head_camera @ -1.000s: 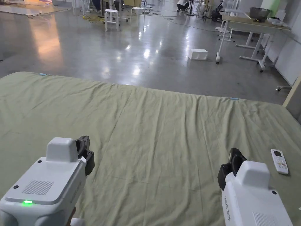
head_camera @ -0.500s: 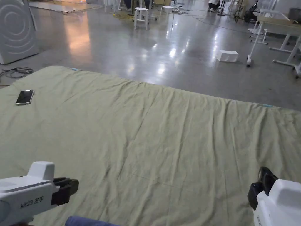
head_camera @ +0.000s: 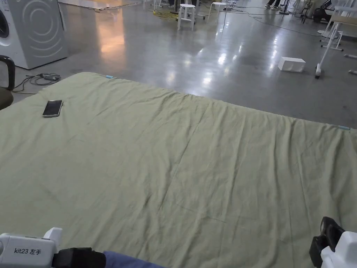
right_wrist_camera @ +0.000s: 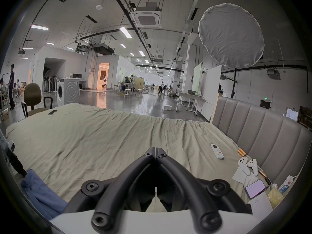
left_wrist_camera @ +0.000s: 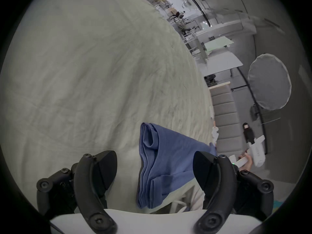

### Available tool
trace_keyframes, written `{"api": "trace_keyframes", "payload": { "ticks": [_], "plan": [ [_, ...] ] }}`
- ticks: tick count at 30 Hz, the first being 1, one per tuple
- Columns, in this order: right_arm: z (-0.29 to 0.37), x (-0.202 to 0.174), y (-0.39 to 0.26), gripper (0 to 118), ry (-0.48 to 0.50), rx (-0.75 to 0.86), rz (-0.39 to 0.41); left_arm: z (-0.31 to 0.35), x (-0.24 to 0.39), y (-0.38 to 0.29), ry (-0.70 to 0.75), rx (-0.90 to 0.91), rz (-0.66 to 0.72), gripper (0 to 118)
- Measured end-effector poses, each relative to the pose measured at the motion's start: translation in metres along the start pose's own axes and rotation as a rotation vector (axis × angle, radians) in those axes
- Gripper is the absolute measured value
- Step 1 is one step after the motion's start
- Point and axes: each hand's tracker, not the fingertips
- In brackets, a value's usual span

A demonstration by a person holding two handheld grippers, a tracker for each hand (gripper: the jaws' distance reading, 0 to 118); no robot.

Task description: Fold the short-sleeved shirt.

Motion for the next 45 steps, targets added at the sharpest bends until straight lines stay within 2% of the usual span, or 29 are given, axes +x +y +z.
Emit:
{"api": "trace_keyframes", "payload": {
  "ticks": [3,12,14,16,18,20,21,24,25,27,30,37,45],
  "plan": [
    [0.001,-0.001,-0.002,0,0.007,-0.012,0.004,-0.002,0.002,-0.002,-0.046,0.012,-0.044,95],
    [0.001,-0.011,-0.009,0,0.028,-0.041,0.0,-0.035,0.012,-0.018,-0.205,-0.053,0.018,94],
    [0.0,-0.012,-0.009,0,0.033,-0.044,-0.002,-0.042,0.001,-0.012,-0.203,-0.06,0.0,88],
    [0.0,-0.013,-0.01,0,0.033,-0.045,-0.001,-0.046,0.006,-0.013,-0.189,-0.069,-0.027,75],
    [-0.001,-0.013,-0.01,0,0.039,-0.053,-0.007,-0.049,0.005,-0.013,-0.091,-0.081,-0.095,66],
    [-0.002,-0.013,-0.01,0,0.042,-0.059,-0.012,-0.053,0.006,-0.014,0.013,-0.101,-0.145,21],
    [-0.003,-0.013,-0.011,0,0.043,-0.059,-0.01,-0.053,0.003,-0.015,0.052,-0.107,-0.151,14],
    [-0.002,-0.013,-0.01,0,0.045,-0.057,-0.008,-0.053,0.006,-0.021,-0.005,-0.09,-0.105,11],
    [-0.002,-0.013,-0.01,0,0.045,-0.056,-0.007,-0.051,0.01,-0.023,0.058,-0.083,-0.16,10],
    [-0.002,-0.012,-0.01,0,0.045,-0.057,-0.005,-0.048,0.018,-0.021,0.087,-0.086,-0.194,9],
    [-0.001,-0.011,-0.01,0,0.044,-0.059,-0.004,-0.04,0.029,-0.017,0.125,-0.085,-0.195,8],
    [0.0,-0.007,-0.01,0,0.045,-0.059,-0.011,-0.007,0.05,-0.003,0.104,-0.06,-0.194,7],
    [0.0,-0.003,-0.012,0,0.045,-0.058,-0.012,0.035,0.077,0.0,0.217,-0.039,-0.236,7]
  ]
}}
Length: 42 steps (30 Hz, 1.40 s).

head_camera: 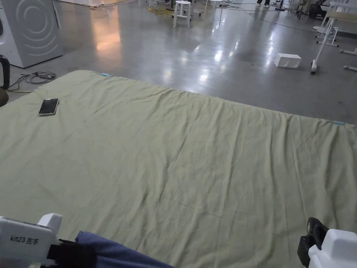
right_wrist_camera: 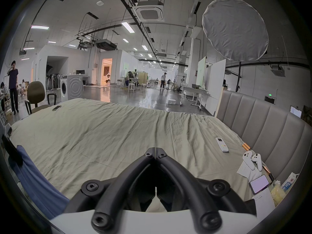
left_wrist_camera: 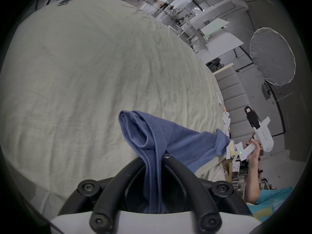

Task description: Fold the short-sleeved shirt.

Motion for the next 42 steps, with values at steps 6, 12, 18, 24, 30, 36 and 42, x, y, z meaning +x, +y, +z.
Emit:
{"api": "trace_keyframes", "payload": {
  "ticks": [6,12,18,24,30,36,42],
  "plan": [
    [0.001,0.0,0.001,0,0.009,0.006,-0.001,0.04,-0.002,0.011,0.139,-0.005,0.023,7],
    [0.0,-0.001,0.003,0,0.022,0.011,-0.002,0.043,0.029,0.014,0.186,-0.014,0.011,7],
    [0.003,0.0,0.005,0,0.033,0.015,-0.013,0.029,0.073,0.015,0.084,-0.027,-0.005,7],
    [0.004,0.006,0.0,0,0.025,0.003,-0.022,0.001,0.123,0.011,-0.051,-0.048,-0.045,8],
    [0.006,0.014,-0.006,0,0.009,-0.011,-0.036,-0.054,0.158,0.0,-0.078,-0.121,-0.068,7],
    [0.011,0.024,-0.009,0,-0.009,-0.024,-0.051,-0.119,0.185,-0.018,-0.009,-0.208,-0.083,8],
    [0.014,0.031,-0.015,0,-0.029,-0.039,-0.063,-0.174,0.201,-0.038,0.063,-0.261,-0.072,8]
  ]
}}
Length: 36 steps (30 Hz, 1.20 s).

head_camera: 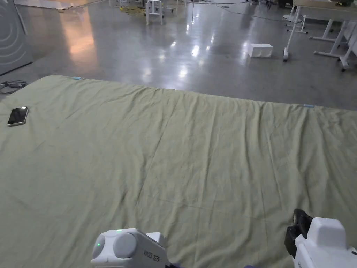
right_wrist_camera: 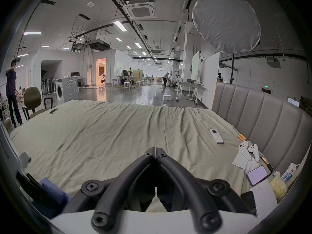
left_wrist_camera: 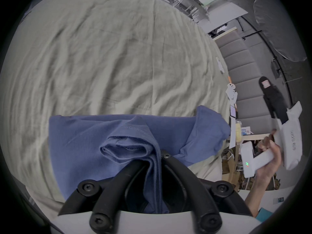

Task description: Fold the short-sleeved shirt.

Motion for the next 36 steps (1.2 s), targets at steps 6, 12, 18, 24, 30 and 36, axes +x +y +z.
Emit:
{"api": "trace_keyframes", "payload": {
  "ticks": [6,12,18,24,30,36],
  "plan": [
    [0.002,0.004,-0.004,0,-0.009,-0.019,-0.013,-0.032,0.009,-0.007,0.105,-0.008,-0.007,8],
    [0.004,0.007,-0.006,0,-0.016,-0.03,-0.016,-0.023,0.009,-0.01,0.047,0.017,0.021,44],
    [0.006,0.009,-0.006,0,-0.018,-0.034,-0.018,0.02,-0.002,-0.006,-0.011,0.093,0.046,66],
    [0.007,0.01,-0.005,0,-0.016,-0.036,-0.022,0.061,-0.023,-0.006,-0.018,0.17,0.055,63],
    [0.007,0.011,-0.008,0,-0.014,-0.041,-0.037,0.03,-0.026,-0.015,0.033,0.089,0.008,25],
    [0.007,0.013,-0.013,0,-0.014,-0.056,-0.053,-0.013,-0.001,-0.034,-0.05,0.026,-0.069,19]
  ]
}}
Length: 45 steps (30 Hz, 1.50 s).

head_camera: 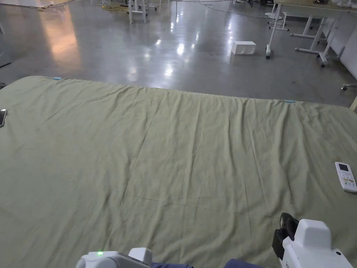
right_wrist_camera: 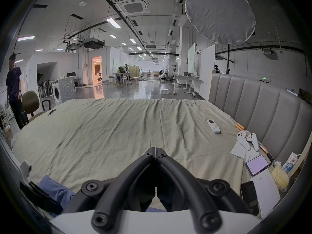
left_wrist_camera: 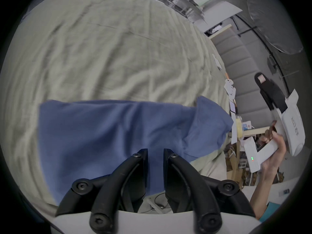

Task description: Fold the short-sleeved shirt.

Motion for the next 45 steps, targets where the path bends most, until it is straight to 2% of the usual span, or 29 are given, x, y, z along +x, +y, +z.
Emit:
{"api": "trace_keyframes", "payload": {
  "ticks": [4,7,9,10,15,20,21,25,27,29,32,34,38,41,43,45],
  "plan": [
    [0.0,0.002,-0.003,0,-0.003,-0.008,-0.002,-0.021,0.016,-0.008,-0.027,0.018,-0.019,19],
    [0.0,0.003,-0.004,0,-0.004,-0.012,-0.01,-0.038,0.022,-0.013,0.036,0.002,-0.052,19],
    [-0.001,0.004,-0.008,0,-0.007,-0.061,-0.047,-0.038,0.025,-0.017,0.042,0.019,-0.064,19],
    [-0.001,0.004,-0.006,0,-0.002,-0.031,-0.026,-0.037,0.027,-0.016,0.047,0.018,-0.061,19],
    [-0.003,0.002,-0.007,0,0.001,-0.037,-0.028,-0.026,0.033,-0.01,0.044,0.029,-0.085,19],
    [0.0,-0.001,-0.005,0,0.007,-0.029,-0.021,0.015,0.019,-0.002,-0.036,0.124,-0.035,20],
    [0.0,-0.001,-0.005,0,0.003,-0.026,-0.016,0.027,0.011,0.0,-0.028,0.138,-0.029,23],
    [0.0,0.0,-0.002,0,0.002,-0.018,-0.018,0.075,-0.032,0.007,0.023,0.19,-0.035,67],
    [0.001,0.002,-0.001,0,-0.001,-0.001,-0.017,0.09,-0.059,0.009,0.056,0.196,-0.018,77],
    [0.002,0.002,0.001,0,-0.006,0.024,-0.008,0.099,-0.089,0.007,0.07,0.181,-0.003,81],
    [0.007,0.003,0.006,0,-0.037,0.076,-0.002,0.103,-0.128,0.002,-0.028,0.166,0.056,81],
    [0.006,0.003,0.009,0,-0.039,0.071,0.001,0.1,-0.148,-0.003,-0.129,0.159,0.103,81],
    [0.004,0.005,0.01,0,-0.044,0.062,-0.005,0.08,-0.176,-0.009,-0.228,0.153,0.17,81],
    [0.005,0.005,0.009,0,-0.072,0.048,-0.016,0.06,-0.188,-0.012,-0.283,0.163,0.241,81],
    [0.005,0.006,0.007,0,-0.061,0.037,-0.051,0.055,-0.191,-0.013,-0.378,0.225,0.268,81],
    [0.006,0.006,0.007,0,-0.071,0.041,-0.038,0.048,-0.19,-0.012,-0.412,0.219,0.291,81]
  ]
}}
